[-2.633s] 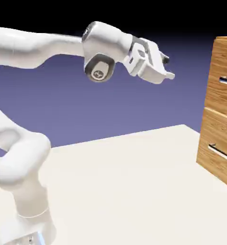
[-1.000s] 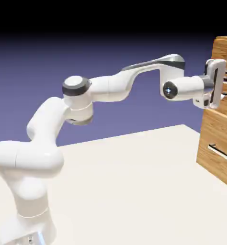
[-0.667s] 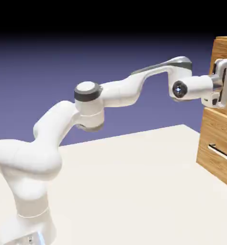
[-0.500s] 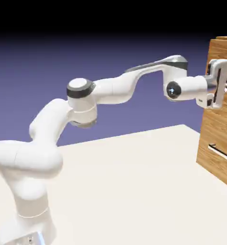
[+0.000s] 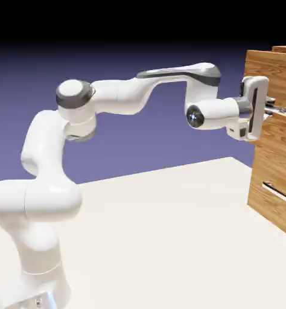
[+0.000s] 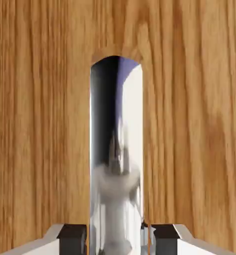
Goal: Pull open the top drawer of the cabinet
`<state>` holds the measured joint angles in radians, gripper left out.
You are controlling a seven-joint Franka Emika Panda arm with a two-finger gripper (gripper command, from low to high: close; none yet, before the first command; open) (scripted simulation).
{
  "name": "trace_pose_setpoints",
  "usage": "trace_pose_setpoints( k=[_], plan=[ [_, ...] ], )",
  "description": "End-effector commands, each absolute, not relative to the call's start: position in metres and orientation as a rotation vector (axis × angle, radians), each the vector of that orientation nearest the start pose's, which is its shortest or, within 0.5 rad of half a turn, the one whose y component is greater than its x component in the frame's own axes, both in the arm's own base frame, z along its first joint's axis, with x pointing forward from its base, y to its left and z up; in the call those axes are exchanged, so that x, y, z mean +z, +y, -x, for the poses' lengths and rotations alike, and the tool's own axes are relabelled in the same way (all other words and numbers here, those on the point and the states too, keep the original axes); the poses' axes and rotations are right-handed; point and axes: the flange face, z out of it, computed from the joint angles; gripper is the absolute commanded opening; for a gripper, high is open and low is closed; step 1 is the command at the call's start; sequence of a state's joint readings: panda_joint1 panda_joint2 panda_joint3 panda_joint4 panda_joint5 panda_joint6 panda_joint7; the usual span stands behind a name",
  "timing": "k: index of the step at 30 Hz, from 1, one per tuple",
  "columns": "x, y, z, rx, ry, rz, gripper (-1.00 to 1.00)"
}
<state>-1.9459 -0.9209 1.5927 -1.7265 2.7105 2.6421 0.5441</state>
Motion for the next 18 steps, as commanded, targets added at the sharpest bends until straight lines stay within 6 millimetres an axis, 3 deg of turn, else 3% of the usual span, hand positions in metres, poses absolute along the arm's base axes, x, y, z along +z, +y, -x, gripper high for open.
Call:
trace_pose_setpoints(
  k=[1, 12, 18],
  plan=[
    [0.509, -0.004, -0.649, -0.616, 1.479, 0.612, -1.00],
    [0.510, -0.004, -0.625, -0.615, 1.479, 0.611, -1.00],
    [0.507, -0.004, -0.622, -0.614, 1.483, 0.613, -1.00]
  ],
)
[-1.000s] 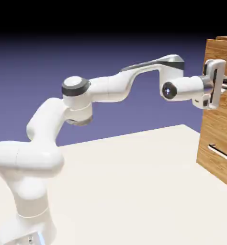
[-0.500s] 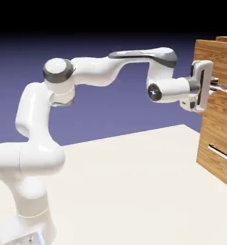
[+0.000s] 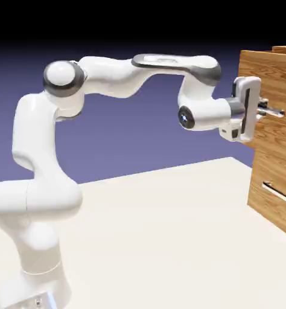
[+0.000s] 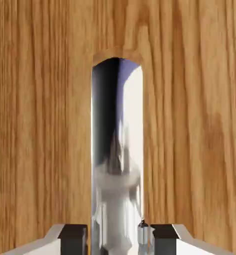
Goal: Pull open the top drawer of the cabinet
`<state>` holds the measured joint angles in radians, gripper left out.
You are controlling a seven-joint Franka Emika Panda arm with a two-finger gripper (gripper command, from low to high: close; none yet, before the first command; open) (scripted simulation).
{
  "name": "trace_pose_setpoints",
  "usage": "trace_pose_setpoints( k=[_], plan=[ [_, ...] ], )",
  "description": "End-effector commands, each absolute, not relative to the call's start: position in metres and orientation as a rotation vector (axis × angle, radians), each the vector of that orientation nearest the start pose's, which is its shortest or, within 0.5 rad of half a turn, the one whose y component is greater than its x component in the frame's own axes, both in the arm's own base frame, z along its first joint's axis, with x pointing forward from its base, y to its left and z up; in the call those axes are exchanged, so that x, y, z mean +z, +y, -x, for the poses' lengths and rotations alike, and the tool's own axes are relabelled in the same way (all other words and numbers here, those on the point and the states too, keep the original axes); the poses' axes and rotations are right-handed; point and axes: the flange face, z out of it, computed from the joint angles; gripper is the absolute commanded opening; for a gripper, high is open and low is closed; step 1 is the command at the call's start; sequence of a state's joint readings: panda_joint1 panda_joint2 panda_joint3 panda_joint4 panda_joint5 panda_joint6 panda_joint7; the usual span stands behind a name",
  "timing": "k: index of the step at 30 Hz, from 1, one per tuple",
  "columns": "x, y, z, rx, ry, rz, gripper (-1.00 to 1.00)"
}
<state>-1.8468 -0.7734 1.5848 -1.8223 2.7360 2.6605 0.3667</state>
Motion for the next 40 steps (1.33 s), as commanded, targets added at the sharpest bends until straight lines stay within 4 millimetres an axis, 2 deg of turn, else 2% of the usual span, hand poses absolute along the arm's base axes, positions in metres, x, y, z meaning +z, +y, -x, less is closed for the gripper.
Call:
trace_pose_setpoints(
  k=[1, 3, 5, 9, 13, 18, 23, 27, 28, 33, 34, 35, 39, 40],
  plan=[
    [0.507, -0.004, -0.622, -0.614, 1.483, 0.613, -1.00],
    [0.508, -0.003, -0.613, -0.613, 1.482, 0.614, -1.00],
    [0.507, -0.004, -0.595, -0.613, 1.483, 0.614, -1.00],
    [0.501, -0.005, -0.593, -0.613, 1.489, 0.615, -1.00],
    [0.507, -0.003, -0.595, -0.613, 1.483, 0.615, -1.00],
    [0.511, -0.003, -0.566, -0.614, 1.475, 0.610, -1.00],
    [0.518, -0.003, -0.570, -0.618, 1.455, 0.603, -1.00],
    [0.512, -0.003, -0.574, -0.614, 1.469, 0.611, -1.00],
    [0.509, -0.003, -0.571, -0.613, 1.477, 0.613, -1.00],
    [0.509, -0.003, -0.522, -0.613, 1.482, 0.615, -1.00],
    [0.509, -0.003, -0.522, -0.613, 1.482, 0.615, 1.00],
    [0.509, -0.003, -0.522, -0.613, 1.482, 0.615, 1.00],
    [0.509, -0.003, -0.477, -0.614, 1.482, 0.615, 1.00],
    [0.509, -0.003, -0.472, -0.613, 1.482, 0.615, 1.00]
  ],
)
